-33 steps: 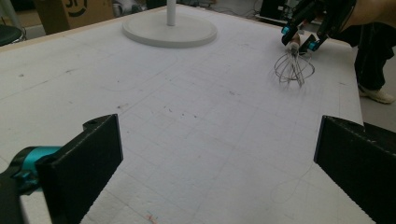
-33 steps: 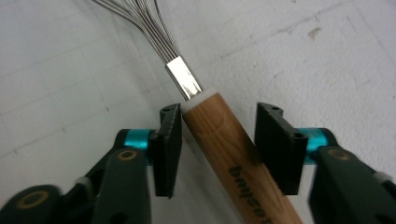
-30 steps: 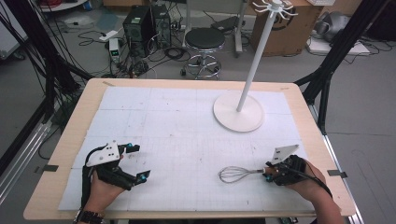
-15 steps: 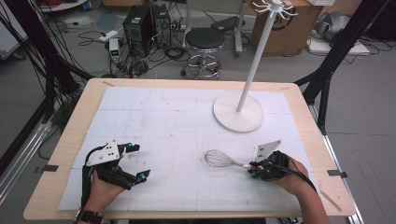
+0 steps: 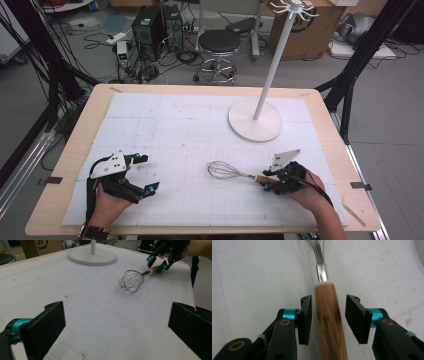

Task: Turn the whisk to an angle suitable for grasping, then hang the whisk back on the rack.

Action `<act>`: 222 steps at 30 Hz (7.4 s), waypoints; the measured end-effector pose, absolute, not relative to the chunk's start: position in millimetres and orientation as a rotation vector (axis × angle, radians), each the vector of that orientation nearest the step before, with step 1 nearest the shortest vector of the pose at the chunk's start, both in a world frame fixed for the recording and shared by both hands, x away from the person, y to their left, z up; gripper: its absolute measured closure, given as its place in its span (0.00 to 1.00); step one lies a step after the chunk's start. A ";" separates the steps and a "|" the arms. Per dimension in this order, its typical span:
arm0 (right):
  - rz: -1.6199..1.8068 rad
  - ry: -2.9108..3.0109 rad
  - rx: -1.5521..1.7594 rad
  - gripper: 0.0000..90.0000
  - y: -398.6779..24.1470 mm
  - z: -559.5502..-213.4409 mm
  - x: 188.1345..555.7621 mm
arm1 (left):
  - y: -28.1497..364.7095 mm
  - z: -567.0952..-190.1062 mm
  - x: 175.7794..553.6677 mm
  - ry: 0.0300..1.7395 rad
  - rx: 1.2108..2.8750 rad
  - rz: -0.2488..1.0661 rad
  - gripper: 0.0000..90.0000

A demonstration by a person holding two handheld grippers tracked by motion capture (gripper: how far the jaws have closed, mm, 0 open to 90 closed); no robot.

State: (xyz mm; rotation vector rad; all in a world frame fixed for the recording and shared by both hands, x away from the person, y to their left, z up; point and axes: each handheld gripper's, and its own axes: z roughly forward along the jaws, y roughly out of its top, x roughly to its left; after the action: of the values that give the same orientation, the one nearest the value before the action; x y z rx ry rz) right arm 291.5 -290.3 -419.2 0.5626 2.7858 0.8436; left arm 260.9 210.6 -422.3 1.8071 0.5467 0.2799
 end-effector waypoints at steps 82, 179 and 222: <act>0.846 2.683 0.481 0.55 -193.0 -429.2 326.3 | 213.0 -416.5 258.6 0.538 1.797 0.295 0.02; 1.418 2.166 0.982 0.17 -329.0 -411.0 280.4 | 162.3 -377.1 309.9 0.491 2.018 0.265 0.02; 1.418 2.172 0.983 0.17 -330.2 -414.6 280.9 | 15.5 -412.7 399.4 0.354 2.568 0.169 0.02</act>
State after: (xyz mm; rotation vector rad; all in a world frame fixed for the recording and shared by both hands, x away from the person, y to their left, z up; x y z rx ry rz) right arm 280.9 -330.2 -414.6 0.9826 2.1723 1.4183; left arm 399.4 15.5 -412.7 2.5684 0.3544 0.1691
